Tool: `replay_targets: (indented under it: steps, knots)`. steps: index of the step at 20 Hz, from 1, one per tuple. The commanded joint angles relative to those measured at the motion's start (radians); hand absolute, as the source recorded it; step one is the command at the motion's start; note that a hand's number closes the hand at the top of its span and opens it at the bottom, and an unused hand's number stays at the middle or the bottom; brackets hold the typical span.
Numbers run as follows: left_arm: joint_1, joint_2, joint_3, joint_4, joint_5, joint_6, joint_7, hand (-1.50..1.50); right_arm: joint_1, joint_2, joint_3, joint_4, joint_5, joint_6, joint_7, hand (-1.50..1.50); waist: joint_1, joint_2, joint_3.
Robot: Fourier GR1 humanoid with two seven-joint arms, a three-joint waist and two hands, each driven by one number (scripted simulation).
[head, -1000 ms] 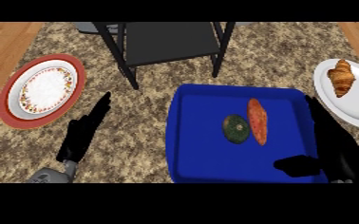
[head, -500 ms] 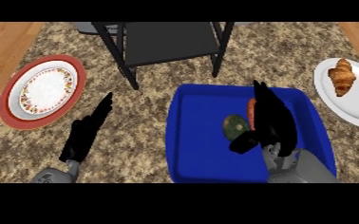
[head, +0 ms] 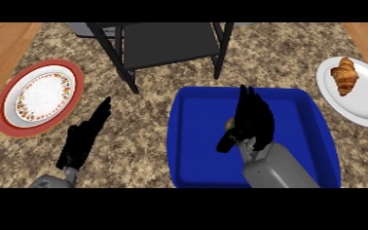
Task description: Pick the squash from the tray and place it in the tiered shelf
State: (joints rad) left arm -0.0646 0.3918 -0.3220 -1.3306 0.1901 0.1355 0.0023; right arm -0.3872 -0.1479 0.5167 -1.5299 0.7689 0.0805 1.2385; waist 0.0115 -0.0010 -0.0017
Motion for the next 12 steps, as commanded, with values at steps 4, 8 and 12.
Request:
replay_targets:
  steps: [4,8,12]
  knots:
    - [0.003,-0.013,0.001,-0.043,-0.012,0.015,0.050,0.00,-0.019,0.078,-0.012,0.051,0.113,0.103,0.239,-1.50,-0.010,-0.003,0.001]
    - [-0.003,-0.018,0.028,-0.023,-0.004,0.002,0.014,0.00,-0.003,0.117,-0.022,0.090,0.169,0.115,0.229,-1.50,-0.012,-0.002,0.001]
    - [0.010,0.009,0.040,-0.017,-0.018,-0.026,0.017,0.00,-0.008,0.134,-0.082,0.103,0.179,0.143,0.176,-1.50,-0.010,0.000,0.001]
